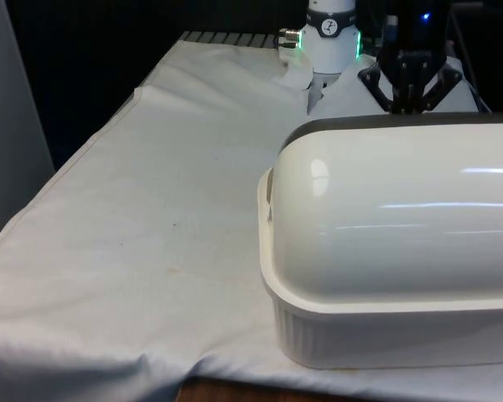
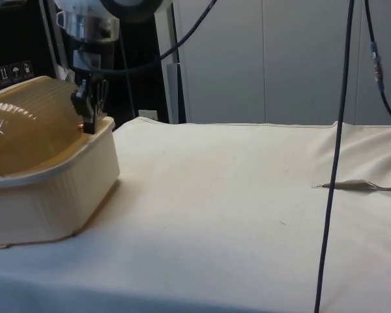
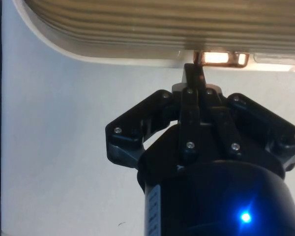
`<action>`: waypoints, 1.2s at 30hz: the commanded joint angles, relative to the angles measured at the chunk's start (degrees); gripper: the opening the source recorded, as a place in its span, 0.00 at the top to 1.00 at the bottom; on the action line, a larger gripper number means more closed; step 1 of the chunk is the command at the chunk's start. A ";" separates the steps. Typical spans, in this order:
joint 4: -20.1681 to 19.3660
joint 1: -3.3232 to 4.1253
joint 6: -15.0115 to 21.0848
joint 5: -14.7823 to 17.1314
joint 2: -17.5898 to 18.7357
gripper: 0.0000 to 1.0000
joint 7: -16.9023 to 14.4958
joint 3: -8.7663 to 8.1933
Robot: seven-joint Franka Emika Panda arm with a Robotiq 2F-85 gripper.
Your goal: Open the lid, then close it.
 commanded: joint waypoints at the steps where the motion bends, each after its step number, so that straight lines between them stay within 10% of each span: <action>1: -0.06 0.23 0.74 -0.46 -0.34 1.00 0.11 -0.06; 36: 2.58 0.23 2.35 -2.86 -2.29 1.00 -1.83 -0.11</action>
